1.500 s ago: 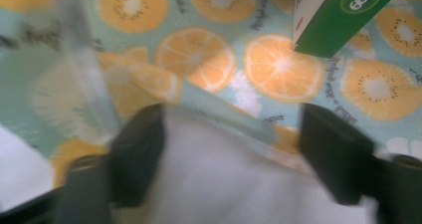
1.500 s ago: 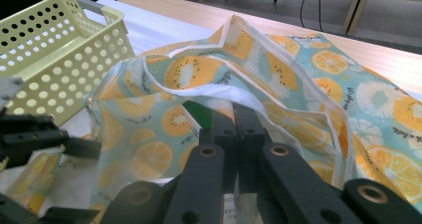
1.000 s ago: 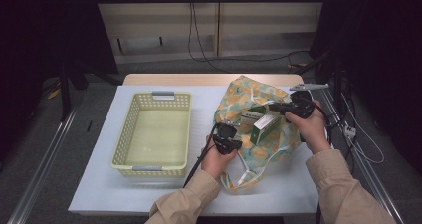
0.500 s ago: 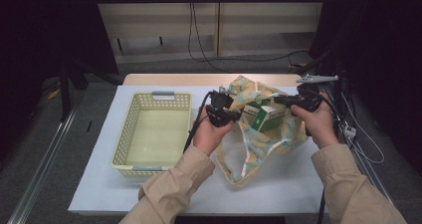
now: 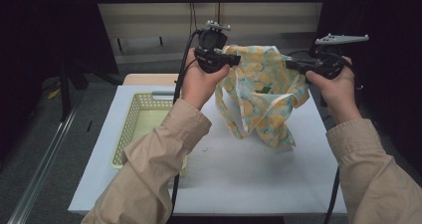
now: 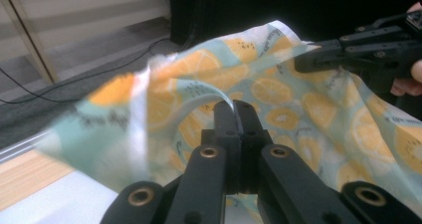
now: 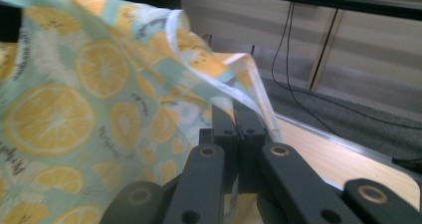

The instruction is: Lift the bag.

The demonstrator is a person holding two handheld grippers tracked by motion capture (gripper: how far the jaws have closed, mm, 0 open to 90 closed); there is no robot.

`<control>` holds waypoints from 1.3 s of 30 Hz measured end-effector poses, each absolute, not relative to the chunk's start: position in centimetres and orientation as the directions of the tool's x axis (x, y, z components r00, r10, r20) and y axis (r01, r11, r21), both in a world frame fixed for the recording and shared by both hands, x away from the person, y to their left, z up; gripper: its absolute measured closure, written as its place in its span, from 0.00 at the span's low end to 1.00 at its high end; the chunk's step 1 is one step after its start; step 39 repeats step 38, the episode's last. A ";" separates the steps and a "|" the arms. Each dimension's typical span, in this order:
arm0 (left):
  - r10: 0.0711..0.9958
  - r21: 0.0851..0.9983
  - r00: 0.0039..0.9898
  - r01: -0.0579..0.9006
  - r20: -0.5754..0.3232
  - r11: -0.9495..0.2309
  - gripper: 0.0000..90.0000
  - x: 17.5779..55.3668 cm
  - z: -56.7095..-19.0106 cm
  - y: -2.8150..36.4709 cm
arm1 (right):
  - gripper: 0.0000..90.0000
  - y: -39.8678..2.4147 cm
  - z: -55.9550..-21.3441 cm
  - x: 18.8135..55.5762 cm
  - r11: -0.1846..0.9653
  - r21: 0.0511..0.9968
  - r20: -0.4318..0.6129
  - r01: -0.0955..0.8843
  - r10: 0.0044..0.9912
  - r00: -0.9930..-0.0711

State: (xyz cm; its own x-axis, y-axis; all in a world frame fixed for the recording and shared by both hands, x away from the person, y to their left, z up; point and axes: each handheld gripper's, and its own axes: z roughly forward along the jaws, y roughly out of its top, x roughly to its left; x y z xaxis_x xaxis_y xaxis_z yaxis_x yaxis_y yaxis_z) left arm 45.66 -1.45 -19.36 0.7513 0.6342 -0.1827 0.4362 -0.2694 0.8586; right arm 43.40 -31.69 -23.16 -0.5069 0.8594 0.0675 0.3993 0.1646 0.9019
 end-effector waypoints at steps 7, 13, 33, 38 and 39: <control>0.626 0.843 0.749 0.468 -0.219 -0.265 0.52 46.0 -22.0 0.0 | 0.67 -30.1 -24.5 43.1 0.121 0.900 0.140 0.420 0.830 -0.540; 0.607 0.863 0.775 0.418 -0.175 -0.284 0.15 44.2 -24.2 4.3 | 0.26 -29.6 -26.3 41.0 0.127 0.885 0.175 0.448 0.801 -0.572; 0.610 0.838 0.774 0.440 -0.172 -0.323 0.07 37.0 -34.8 16.6 | 0.19 -30.7 -36.0 32.6 0.216 0.873 0.122 0.438 0.772 -0.624; 0.605 0.849 0.773 0.439 -0.191 -0.293 0.07 35.8 -35.9 17.5 | 0.19 -31.6 -38.5 30.9 0.188 0.879 0.142 0.438 0.774 -0.617; 0.605 0.849 0.773 0.439 -0.191 -0.293 0.07 35.8 -35.9 17.5 | 0.19 -31.6 -38.5 30.9 0.188 0.879 0.142 0.438 0.774 -0.617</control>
